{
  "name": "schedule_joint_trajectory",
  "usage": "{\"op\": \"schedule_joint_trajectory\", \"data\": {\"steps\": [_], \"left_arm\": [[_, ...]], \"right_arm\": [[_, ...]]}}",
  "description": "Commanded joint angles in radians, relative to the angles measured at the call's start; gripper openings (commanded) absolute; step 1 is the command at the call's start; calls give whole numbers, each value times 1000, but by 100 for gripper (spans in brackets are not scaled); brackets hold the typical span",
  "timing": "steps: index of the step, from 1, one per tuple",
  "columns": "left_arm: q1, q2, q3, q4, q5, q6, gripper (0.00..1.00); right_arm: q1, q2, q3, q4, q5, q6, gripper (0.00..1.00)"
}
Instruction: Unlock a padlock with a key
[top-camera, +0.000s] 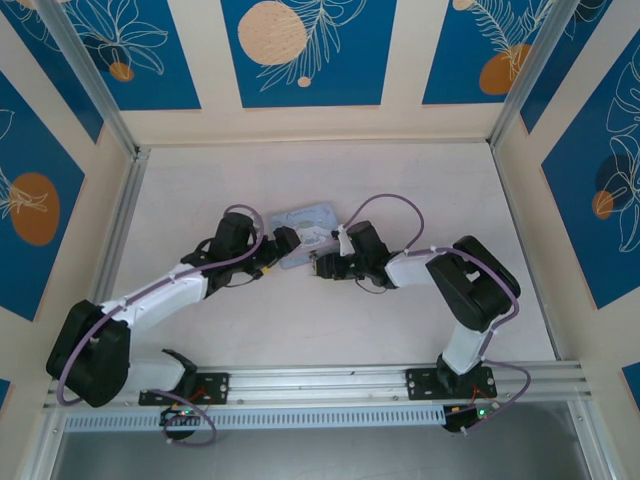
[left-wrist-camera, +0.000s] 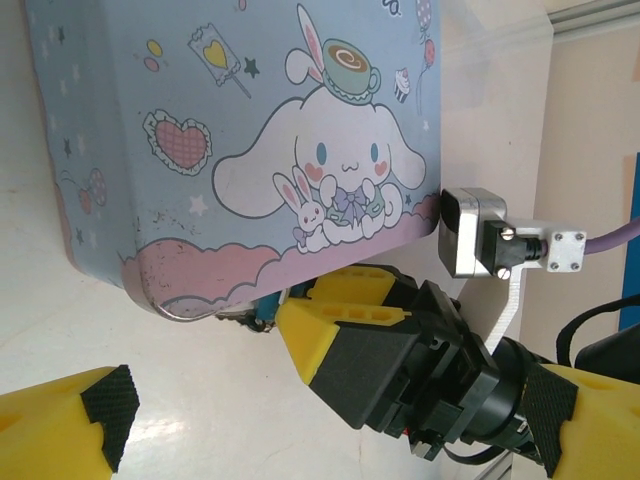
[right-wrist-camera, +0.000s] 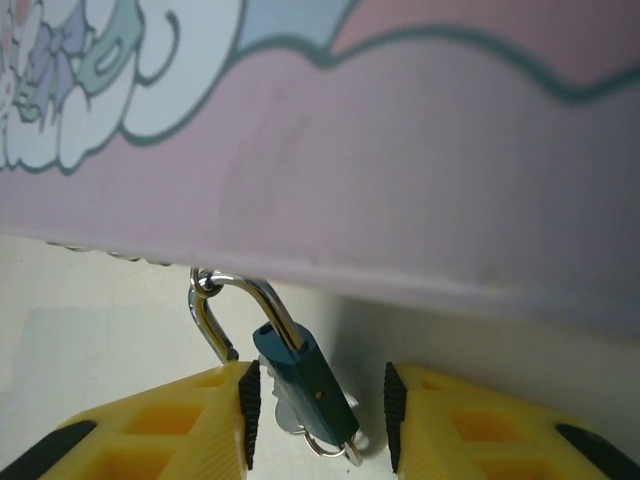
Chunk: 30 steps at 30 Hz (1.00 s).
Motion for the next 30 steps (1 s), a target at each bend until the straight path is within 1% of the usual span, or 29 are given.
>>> {"op": "schedule_joint_trajectory", "data": {"steps": [1, 8, 10, 12, 15, 20, 23, 27, 30], "left_arm": [[17, 15, 35, -2, 18, 19, 99], [30, 38, 47, -2, 15, 32, 99], [33, 48, 56, -12, 6, 46, 99], [37, 58, 73, -46, -19, 72, 99], [40, 75, 107, -116, -75, 127, 99], [40, 99, 171, -241, -219, 227, 99], [40, 123, 196, -280, -291, 261, 100], [40, 177, 222, -289, -335, 282, 99], [38, 218, 234, -283, -343, 286, 99]], "right_arm": [[14, 39, 14, -22, 6, -28, 35], [14, 34, 5, -27, 14, -23, 18], [14, 29, -1, -25, 14, -10, 11], [11, 23, -7, -18, 7, 12, 4], [8, 13, -13, -17, 3, 54, 0], [8, -13, -38, -5, 1, 144, 0], [8, -25, -47, -3, 6, 190, 0], [8, -34, -58, -7, 18, 244, 0], [9, -35, -61, -10, 32, 277, 0]]}}
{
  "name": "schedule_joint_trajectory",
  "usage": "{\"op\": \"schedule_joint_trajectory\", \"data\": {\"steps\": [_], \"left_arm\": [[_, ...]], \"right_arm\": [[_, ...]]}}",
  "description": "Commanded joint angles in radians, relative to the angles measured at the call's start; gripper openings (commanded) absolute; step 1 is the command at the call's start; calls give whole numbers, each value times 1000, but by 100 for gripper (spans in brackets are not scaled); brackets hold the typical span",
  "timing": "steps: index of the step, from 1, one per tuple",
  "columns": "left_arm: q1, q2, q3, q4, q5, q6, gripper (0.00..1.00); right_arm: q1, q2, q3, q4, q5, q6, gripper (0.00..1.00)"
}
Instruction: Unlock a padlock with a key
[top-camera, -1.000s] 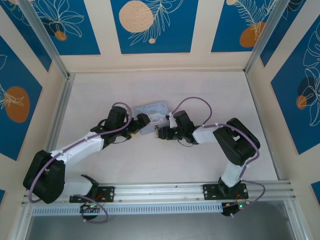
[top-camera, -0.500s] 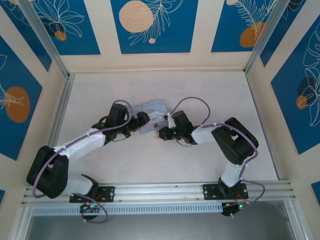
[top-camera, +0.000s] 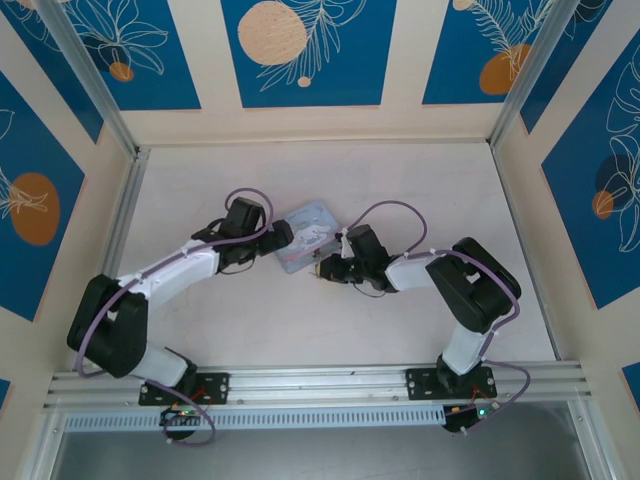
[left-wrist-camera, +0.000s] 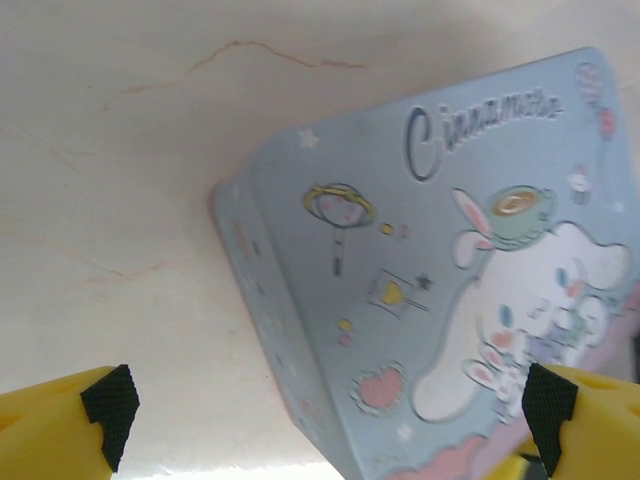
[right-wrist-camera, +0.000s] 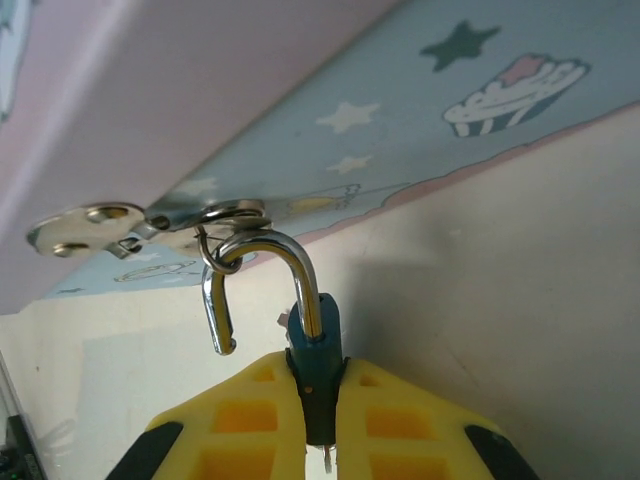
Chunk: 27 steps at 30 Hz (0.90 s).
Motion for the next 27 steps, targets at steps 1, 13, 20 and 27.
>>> {"op": "schedule_joint_trajectory", "data": {"steps": [1, 13, 20, 27], "left_arm": [[10, 48, 33, -41, -56, 37, 99], [-66, 131, -7, -2, -84, -1, 99], [-91, 145, -71, 52, -70, -57, 99], [-92, 161, -89, 62, -55, -69, 99]], "right_arm": [[0, -21, -30, -40, 32, 82, 0], [3, -48, -67, -27, 89, 247, 0], [6, -62, -77, -4, 152, 382, 0], [0, -72, -3, -78, 219, 409, 0]]}}
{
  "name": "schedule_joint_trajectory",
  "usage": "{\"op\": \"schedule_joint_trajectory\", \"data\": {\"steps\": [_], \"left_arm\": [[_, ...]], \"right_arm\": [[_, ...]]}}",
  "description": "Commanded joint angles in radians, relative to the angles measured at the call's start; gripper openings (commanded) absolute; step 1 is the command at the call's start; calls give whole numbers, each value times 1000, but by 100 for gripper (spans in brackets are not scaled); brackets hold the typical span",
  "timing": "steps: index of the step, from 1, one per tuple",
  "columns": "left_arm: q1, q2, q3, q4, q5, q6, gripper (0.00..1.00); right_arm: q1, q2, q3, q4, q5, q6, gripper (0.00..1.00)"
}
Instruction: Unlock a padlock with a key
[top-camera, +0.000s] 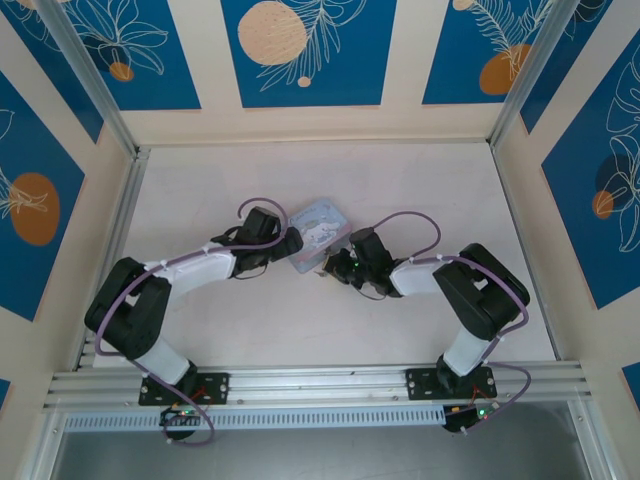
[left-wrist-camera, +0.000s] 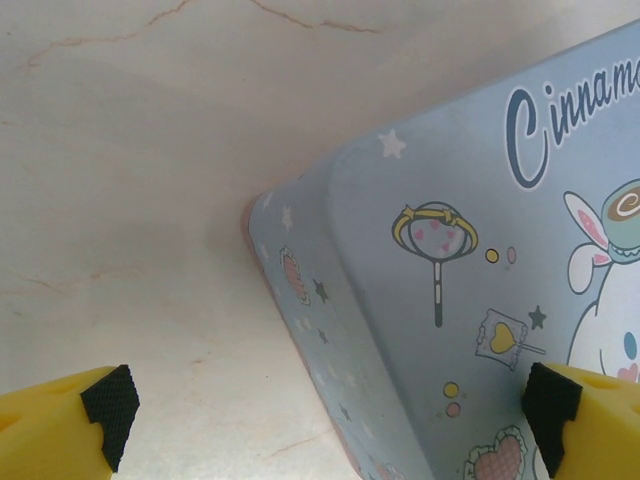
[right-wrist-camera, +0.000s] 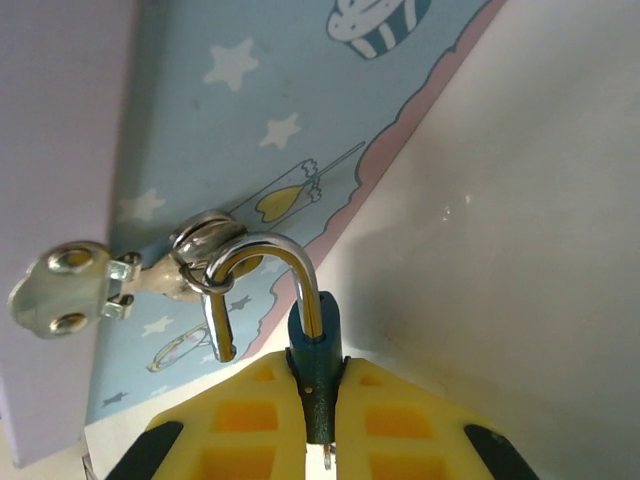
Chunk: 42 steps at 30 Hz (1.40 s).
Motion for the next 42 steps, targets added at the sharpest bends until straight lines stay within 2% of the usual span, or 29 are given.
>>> {"op": "schedule_joint_trajectory", "data": {"steps": [1, 8, 16, 24, 32, 42], "left_arm": [[-10, 56, -46, -92, 10, 0, 99], [-11, 80, -44, -82, 34, -5, 98], [-12, 88, -32, -83, 35, -18, 98], [-10, 86, 2, -102, 35, -8, 98], [-19, 66, 23, -104, 57, 4, 99], [-100, 98, 131, -175, 12, 53, 99]], "right_arm": [[-11, -11, 48, -85, 83, 37, 0], [-99, 14, 150, -158, 45, -53, 0], [-230, 28, 216, -244, -144, -273, 0], [-278, -35, 93, -204, -165, -288, 0], [-288, -20, 49, -114, -225, -316, 0], [-360, -4, 45, -89, -343, -427, 0]]}}
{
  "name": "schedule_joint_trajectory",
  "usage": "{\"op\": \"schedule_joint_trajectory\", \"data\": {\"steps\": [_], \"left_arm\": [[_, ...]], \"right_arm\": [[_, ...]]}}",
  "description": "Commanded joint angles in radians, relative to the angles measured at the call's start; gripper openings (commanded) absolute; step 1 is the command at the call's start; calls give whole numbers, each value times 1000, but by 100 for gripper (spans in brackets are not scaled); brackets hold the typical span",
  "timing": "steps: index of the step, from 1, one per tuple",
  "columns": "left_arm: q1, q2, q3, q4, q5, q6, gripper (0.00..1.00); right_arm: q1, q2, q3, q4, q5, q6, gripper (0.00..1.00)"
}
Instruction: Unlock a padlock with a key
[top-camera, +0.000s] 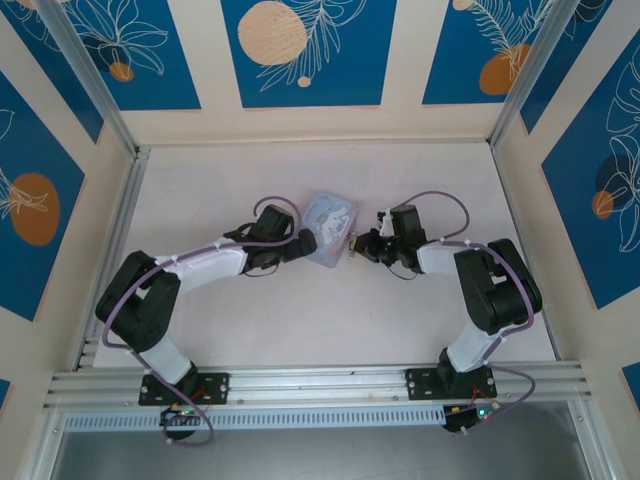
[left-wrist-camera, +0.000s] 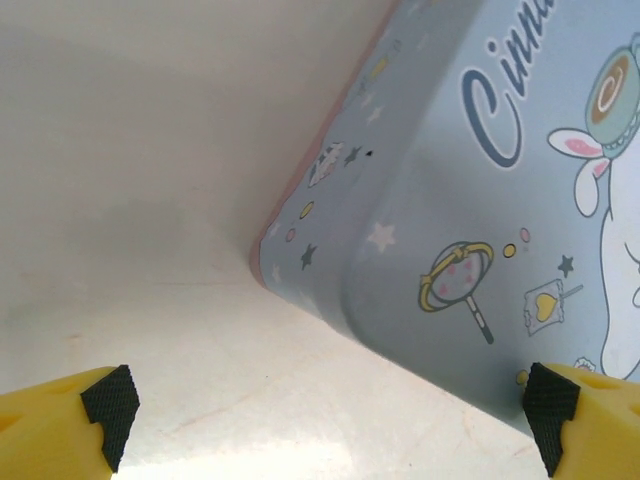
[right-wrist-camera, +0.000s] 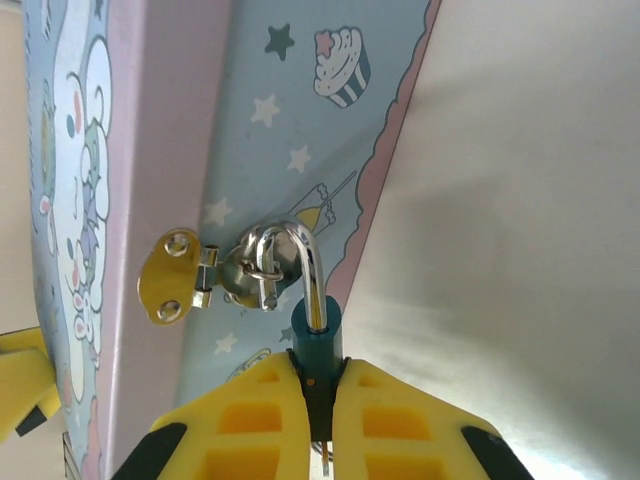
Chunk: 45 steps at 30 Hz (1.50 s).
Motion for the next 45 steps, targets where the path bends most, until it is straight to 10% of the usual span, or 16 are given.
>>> {"op": "schedule_joint_trajectory", "data": {"steps": [1, 25, 45], "left_arm": [[-30, 44, 36, -108, -37, 42, 99], [-54, 122, 41, -120, -52, 46, 99], [6, -97, 131, -231, -30, 82, 99]], "right_arm": [[-23, 8, -13, 24, -62, -48, 0], [-100, 64, 130, -1, -64, -7, 0], [-228, -287, -236, -212, 18, 69, 10]]}}
